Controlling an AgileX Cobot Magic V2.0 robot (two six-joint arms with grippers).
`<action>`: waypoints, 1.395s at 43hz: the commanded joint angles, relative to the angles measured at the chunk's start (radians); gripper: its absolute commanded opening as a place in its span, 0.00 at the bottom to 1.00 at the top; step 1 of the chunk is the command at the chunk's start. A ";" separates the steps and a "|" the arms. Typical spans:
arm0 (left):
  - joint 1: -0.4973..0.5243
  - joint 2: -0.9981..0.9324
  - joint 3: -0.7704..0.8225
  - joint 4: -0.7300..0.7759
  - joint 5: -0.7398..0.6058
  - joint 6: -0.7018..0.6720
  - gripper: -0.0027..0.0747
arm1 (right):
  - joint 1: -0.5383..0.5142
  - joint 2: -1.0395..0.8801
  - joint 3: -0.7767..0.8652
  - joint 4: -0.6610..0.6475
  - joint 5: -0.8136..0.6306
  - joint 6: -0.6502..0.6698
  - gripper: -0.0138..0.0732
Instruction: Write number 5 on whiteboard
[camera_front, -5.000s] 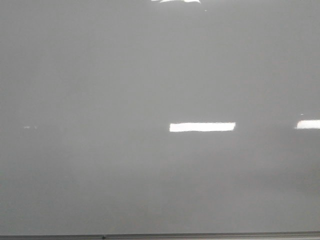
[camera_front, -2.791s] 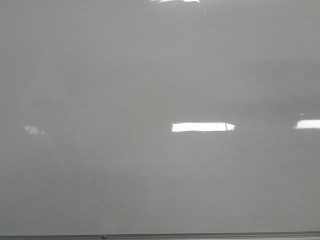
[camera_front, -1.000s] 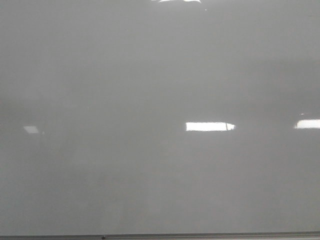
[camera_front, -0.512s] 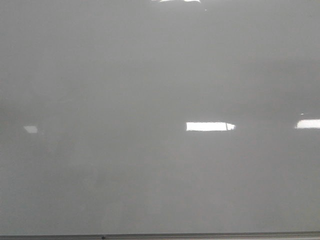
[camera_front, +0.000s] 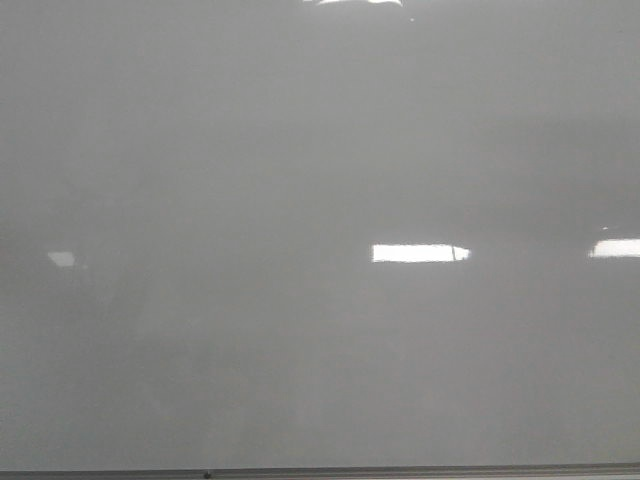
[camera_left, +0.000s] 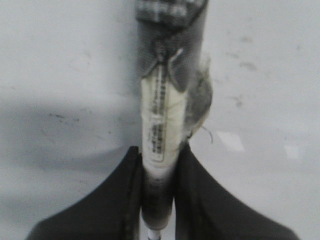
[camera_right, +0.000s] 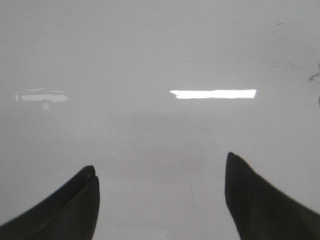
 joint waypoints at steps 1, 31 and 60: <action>-0.039 -0.077 -0.079 0.027 0.128 -0.010 0.01 | 0.000 0.019 -0.036 0.003 -0.079 -0.003 0.79; -0.775 -0.099 -0.517 0.069 1.035 0.624 0.01 | 0.144 0.279 -0.175 0.176 0.187 -0.300 0.79; -1.026 -0.099 -0.517 0.074 0.927 0.672 0.01 | 0.653 0.845 -0.481 0.379 0.207 -0.717 0.79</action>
